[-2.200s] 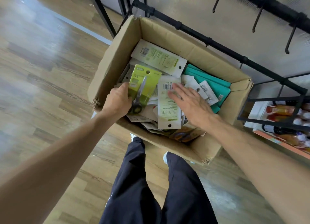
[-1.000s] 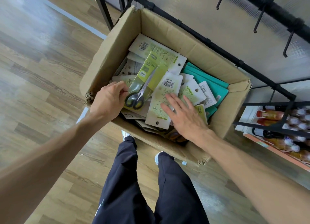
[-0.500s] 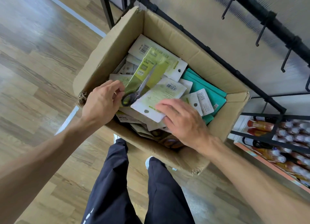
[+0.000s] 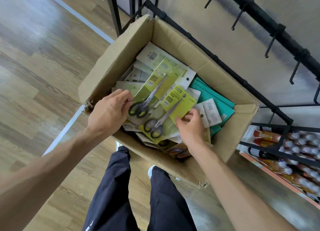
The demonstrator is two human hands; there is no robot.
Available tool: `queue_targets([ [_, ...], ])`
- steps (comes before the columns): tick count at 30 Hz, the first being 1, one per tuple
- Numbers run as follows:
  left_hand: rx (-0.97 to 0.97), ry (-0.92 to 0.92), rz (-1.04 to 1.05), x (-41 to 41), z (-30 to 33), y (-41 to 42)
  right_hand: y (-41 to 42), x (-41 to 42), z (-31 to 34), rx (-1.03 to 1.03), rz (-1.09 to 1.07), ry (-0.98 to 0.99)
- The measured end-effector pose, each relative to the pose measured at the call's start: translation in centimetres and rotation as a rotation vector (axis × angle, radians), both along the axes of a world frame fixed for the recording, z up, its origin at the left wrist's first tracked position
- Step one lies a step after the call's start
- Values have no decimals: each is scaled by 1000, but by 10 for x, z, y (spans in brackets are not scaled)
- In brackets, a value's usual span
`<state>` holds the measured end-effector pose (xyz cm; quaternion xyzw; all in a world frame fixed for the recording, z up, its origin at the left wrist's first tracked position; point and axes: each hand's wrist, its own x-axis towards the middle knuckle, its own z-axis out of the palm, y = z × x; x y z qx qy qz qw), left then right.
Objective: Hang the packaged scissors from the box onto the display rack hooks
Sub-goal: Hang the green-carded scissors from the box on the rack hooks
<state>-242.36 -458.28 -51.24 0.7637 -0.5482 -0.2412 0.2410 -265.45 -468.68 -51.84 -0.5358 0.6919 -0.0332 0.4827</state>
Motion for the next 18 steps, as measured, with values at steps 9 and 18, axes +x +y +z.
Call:
queue_targets([
  [9,13,12,2,4,-5,-1,51,13,10,28,-233,-99],
  [18,-84,290,161,0,145,0,6,-22,202,-493,23,-24],
])
